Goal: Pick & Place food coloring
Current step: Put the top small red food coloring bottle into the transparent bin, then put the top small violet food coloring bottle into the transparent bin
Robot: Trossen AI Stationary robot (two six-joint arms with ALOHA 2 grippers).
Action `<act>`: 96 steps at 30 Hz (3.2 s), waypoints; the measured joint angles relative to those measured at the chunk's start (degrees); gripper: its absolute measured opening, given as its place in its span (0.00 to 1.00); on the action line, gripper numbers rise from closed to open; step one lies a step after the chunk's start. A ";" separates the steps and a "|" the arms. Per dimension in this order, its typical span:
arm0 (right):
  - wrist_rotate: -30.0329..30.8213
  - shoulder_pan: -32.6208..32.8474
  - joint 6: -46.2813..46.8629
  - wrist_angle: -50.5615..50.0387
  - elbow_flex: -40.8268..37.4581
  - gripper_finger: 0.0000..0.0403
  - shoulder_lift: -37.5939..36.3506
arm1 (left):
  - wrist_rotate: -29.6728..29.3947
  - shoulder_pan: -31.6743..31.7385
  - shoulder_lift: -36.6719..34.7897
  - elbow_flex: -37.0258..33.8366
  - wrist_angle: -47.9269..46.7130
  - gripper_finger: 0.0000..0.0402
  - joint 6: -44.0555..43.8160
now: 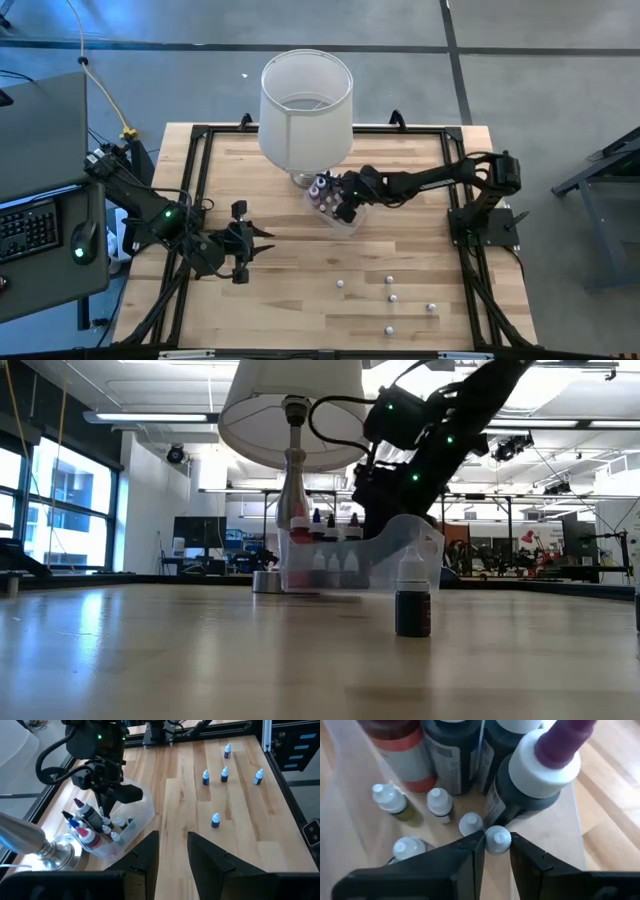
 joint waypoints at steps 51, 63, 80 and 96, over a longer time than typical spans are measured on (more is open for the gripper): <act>-10.23 32.21 0.58 17.87 -0.58 0.33 5.53 | -1.44 0.02 0.02 0.00 2.38 0.25 -3.45; -10.06 31.70 -1.55 17.62 -0.58 0.25 7.21 | -1.33 0.02 0.02 0.00 2.29 0.25 -3.45; 7.14 17.47 -10.17 0.66 2.20 0.12 -8.38 | -0.86 0.01 0.04 0.00 1.38 0.25 -3.44; 2.72 3.86 -5.83 -8.84 2.20 0.14 -4.05 | -0.15 0.02 0.04 0.01 -0.90 0.25 -2.82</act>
